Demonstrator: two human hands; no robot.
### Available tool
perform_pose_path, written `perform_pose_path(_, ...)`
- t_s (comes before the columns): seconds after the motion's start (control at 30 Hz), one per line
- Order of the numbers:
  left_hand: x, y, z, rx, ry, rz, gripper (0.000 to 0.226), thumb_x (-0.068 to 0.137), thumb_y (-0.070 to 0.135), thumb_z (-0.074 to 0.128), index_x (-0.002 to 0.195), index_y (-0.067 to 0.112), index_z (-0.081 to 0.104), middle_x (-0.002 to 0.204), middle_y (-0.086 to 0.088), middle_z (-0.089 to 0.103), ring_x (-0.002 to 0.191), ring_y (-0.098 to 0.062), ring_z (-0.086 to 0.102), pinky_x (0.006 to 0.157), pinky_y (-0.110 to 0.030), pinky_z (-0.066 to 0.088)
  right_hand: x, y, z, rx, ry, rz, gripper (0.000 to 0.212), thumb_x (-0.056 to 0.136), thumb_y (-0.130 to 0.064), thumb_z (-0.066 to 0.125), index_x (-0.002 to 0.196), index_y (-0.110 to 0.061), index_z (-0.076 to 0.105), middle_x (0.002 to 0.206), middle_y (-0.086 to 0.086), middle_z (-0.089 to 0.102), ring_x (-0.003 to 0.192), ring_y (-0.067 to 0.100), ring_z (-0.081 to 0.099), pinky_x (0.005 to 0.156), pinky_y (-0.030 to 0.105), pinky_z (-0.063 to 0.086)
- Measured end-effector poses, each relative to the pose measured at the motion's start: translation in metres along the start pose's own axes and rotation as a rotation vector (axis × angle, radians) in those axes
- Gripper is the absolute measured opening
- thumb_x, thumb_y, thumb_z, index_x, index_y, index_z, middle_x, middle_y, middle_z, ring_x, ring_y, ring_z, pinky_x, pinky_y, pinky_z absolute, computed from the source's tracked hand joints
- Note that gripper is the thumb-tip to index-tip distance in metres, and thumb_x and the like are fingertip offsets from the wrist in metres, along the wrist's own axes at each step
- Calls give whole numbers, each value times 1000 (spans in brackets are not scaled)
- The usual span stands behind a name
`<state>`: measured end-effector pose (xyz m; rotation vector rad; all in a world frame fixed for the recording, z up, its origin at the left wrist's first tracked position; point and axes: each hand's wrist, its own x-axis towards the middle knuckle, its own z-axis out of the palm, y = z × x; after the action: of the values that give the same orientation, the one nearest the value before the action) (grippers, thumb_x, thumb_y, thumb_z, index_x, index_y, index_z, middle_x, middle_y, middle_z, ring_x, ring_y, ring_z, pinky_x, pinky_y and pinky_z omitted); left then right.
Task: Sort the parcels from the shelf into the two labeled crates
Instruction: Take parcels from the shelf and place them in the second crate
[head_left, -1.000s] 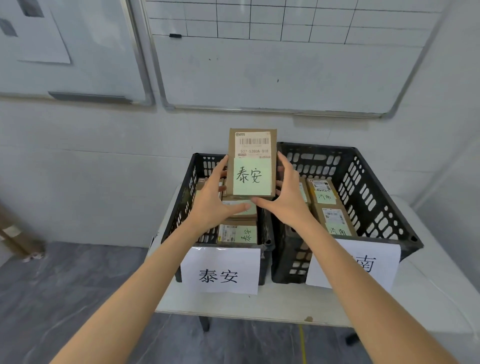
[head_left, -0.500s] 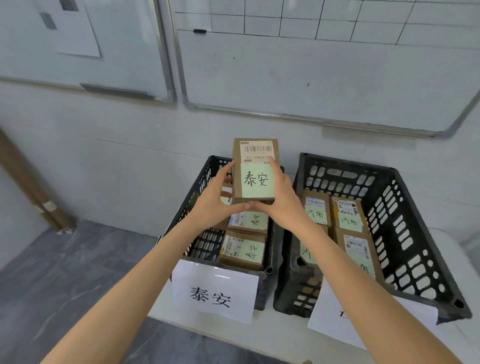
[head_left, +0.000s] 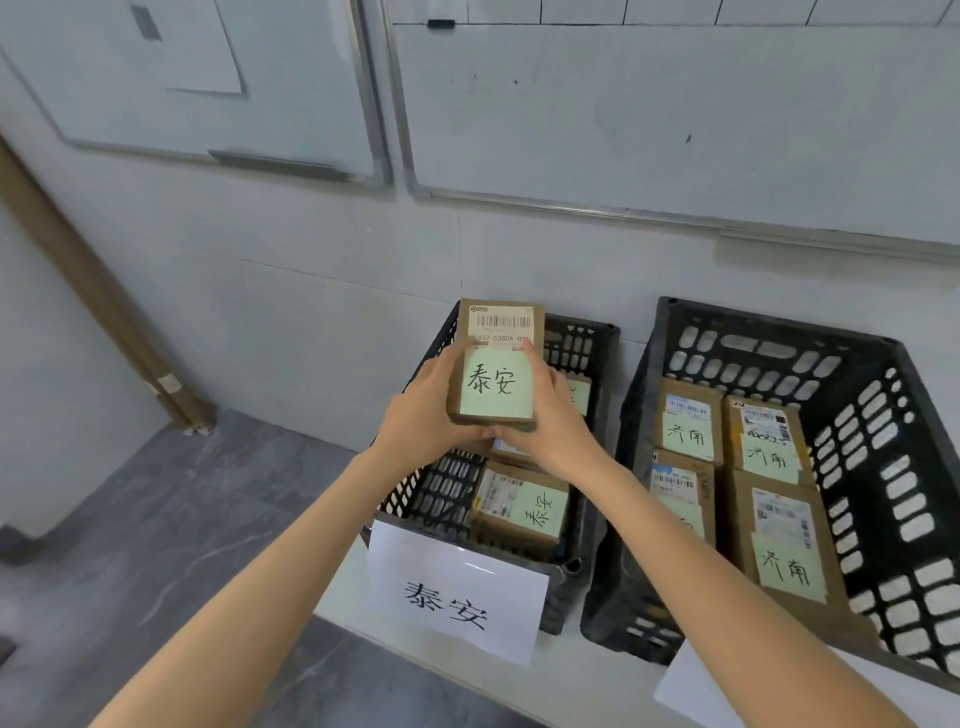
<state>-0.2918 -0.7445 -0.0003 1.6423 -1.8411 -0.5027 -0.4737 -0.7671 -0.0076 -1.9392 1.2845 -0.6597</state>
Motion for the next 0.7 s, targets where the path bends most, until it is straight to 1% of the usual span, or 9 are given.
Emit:
perform_pose_path(0.1,6,-18,1,60,-19,-8,89,72,43,80,144,43,26,133,7,51,110,-17,54,81,-37,48,6,2,6,36,-61,28,113,82,-19,78,156,-35,-6,154,8,16,137,21,34,113,35,29)
perform_pose_path(0.2,8,-39,5,68,-59,-24,86,77,42,78,145,43,26,136,8,51,111,-15,53,81,-39,50,12,8,11,42,-121,50,111,82,-17,79,155,-36,-2,156,6,18,137,16,29,111,30,26)
perform_pose_path(0.27,6,-54,9,34,-72,-49,85,78,39,78,144,43,26,133,10,53,107,-13,53,73,-32,48,16,11,16,30,-148,56,110,82,-18,79,155,-37,0,157,5,19,138,15,29,112,29,25)
perform_pose_path(0.37,4,-76,16,11,-108,-87,86,78,34,79,144,42,25,130,11,56,100,-8,53,65,-21,41,21,16,20,43,-199,75,113,80,-18,81,156,-35,-1,163,0,13,146,16,23,120,42,24)
perform_pose_path(0.43,3,-89,21,39,-154,-105,88,77,33,79,145,43,24,132,12,55,98,-6,52,64,-16,38,23,21,19,46,-211,91,114,80,-22,81,156,-36,-3,163,-4,11,148,14,19,121,43,21)
perform_pose_path(0.5,2,-99,26,78,-204,-116,90,78,32,79,147,42,22,135,11,52,99,-5,49,64,-13,36,24,26,15,40,-191,112,111,81,-26,80,155,-38,-2,163,-6,11,147,16,20,120,42,22)
perform_pose_path(0.57,2,-107,30,148,-246,-122,91,80,31,77,149,40,19,140,10,49,104,-8,52,65,-17,40,25,31,10,46,-157,133,108,83,-26,78,155,-39,-1,164,-6,11,147,18,22,120,43,24)
perform_pose_path(0.63,4,-111,35,242,-281,-142,92,81,30,76,150,37,16,147,8,43,114,-15,55,73,-27,47,26,35,6,61,-125,141,106,84,-27,77,155,-40,-1,163,-6,12,147,18,23,120,43,25)
perform_pose_path(0.7,5,-115,40,319,-319,-159,92,83,29,74,151,36,13,153,7,36,117,-17,56,75,-28,48,27,36,3,64,-102,142,104,84,-29,77,154,-41,0,163,-4,16,146,17,25,119,44,25)
